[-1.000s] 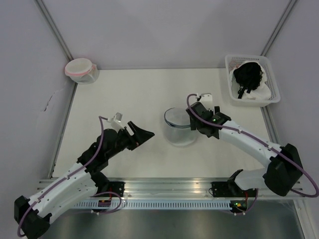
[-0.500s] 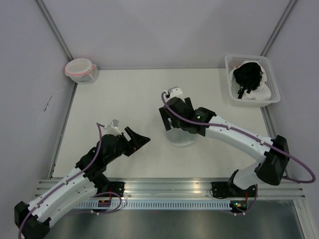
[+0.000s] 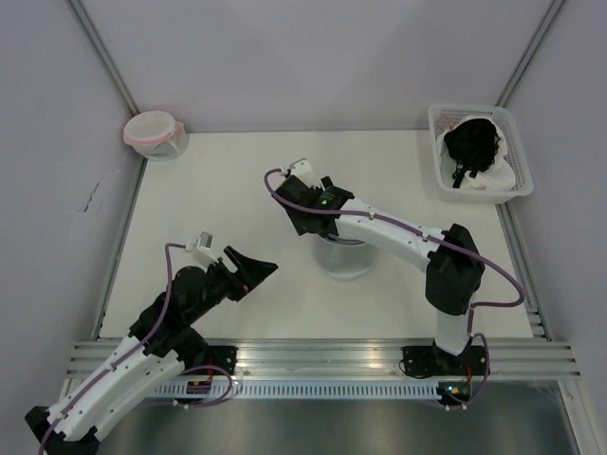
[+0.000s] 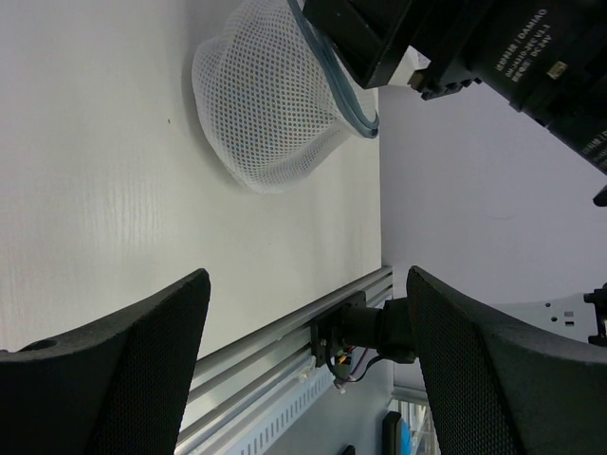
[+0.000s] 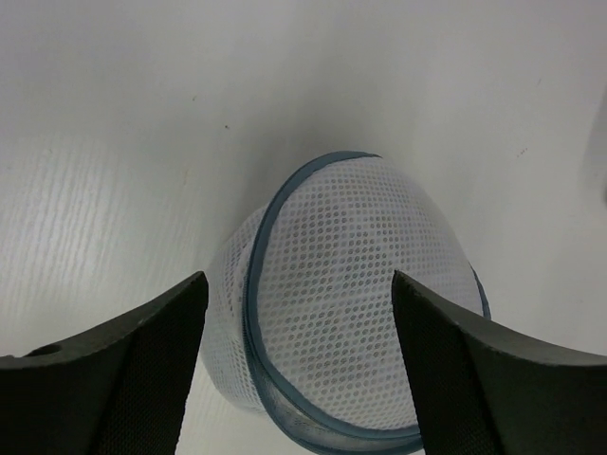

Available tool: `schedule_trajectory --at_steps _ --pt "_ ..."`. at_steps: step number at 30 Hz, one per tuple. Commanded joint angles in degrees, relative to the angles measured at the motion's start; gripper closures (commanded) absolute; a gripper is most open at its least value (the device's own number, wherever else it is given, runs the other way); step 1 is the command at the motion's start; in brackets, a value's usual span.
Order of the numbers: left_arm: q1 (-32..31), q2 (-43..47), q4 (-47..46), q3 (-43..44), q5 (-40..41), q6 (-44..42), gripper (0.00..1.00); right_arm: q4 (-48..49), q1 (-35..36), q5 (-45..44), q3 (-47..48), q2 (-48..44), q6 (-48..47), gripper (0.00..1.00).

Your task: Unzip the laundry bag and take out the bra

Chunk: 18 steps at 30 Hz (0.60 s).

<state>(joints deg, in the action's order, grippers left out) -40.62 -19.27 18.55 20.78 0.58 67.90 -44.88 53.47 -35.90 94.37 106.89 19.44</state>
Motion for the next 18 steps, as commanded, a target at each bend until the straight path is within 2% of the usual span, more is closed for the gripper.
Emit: schedule_trajectory --at_steps 1,7,10,13,16,17,18 --pt "0.1 1.4 1.9 -0.6 1.5 1.3 0.12 -4.6 0.1 -4.4 2.9 2.0 0.4 0.19" --pt "0.1 2.2 2.2 -0.7 1.9 1.5 0.12 -5.6 0.1 -4.2 4.1 3.2 0.2 0.34" --pt "0.1 2.7 2.4 -0.7 2.1 1.6 0.12 -5.9 0.1 -4.4 4.1 3.1 0.6 0.56" --pt "0.1 3.4 2.5 -0.8 2.2 1.7 0.12 -6.2 0.1 -5.1 3.7 2.4 1.1 0.86" --pt "0.1 3.3 2.5 -0.9 2.1 1.7 0.12 -5.9 0.1 -5.5 3.2 0.9 1.2 0.91" --pt "0.1 3.2 2.5 -0.9 2.2 1.8 0.12 -5.9 0.1 -5.5 3.0 -0.1 1.2 0.97" --pt "0.1 3.2 2.5 -1.1 2.1 1.9 0.12 -5.8 0.1 -6.0 2.8 -0.5 1.2 0.99"
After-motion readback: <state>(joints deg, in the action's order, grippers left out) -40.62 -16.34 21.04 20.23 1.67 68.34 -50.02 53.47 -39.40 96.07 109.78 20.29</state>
